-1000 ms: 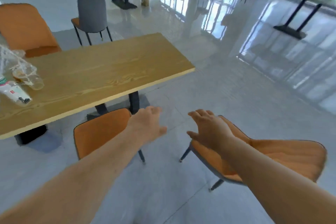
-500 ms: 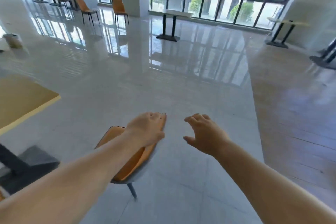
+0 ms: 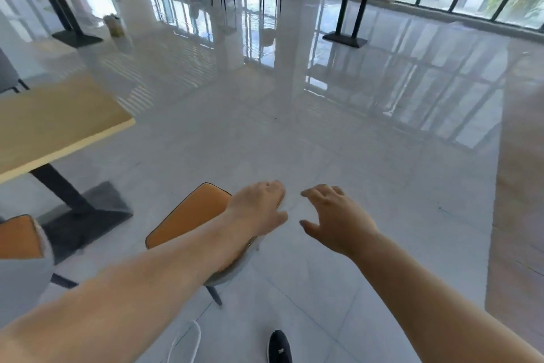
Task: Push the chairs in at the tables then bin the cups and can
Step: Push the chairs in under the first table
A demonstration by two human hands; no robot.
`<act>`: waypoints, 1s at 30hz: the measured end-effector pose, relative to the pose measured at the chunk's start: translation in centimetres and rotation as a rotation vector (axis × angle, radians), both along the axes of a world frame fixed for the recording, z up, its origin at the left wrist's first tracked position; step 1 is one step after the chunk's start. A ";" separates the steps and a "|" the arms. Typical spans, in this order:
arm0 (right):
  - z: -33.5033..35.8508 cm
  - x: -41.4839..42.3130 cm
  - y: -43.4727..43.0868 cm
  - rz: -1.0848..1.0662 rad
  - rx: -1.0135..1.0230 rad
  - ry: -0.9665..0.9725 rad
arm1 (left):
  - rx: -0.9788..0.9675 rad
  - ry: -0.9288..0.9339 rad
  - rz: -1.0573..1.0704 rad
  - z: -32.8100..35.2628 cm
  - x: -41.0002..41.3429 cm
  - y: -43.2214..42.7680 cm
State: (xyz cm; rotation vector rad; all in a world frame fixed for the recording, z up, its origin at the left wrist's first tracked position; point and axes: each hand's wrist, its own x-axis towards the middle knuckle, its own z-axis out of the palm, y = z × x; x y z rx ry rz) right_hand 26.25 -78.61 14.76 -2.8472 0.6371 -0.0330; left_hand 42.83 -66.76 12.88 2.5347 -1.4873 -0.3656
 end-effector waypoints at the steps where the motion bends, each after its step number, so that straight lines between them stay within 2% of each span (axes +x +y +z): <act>1: -0.5 1.4 -1.3 0.031 -0.001 0.018 | -0.012 0.006 0.023 -0.6 1.0 -1.0; 7: -0.4 7.0 -9.6 0.180 0.003 0.119 | -0.066 0.151 0.257 -2.4 6.1 -4.9; 17: -1.8 15.0 -17.2 0.442 0.049 0.151 | -0.066 0.083 0.506 -3.6 8.5 -5.9; 23: -4.3 19.3 -17.7 0.752 0.115 0.175 | 0.028 0.083 0.799 -4.6 4.2 -3.5; 27: -6.4 19.7 -18.4 0.957 0.123 0.256 | 0.194 0.247 0.996 -6.1 -0.7 -2.6; 30: -8.8 20.0 -18.9 1.034 0.107 0.312 | 0.258 0.281 1.016 -8.2 -3.3 -2.7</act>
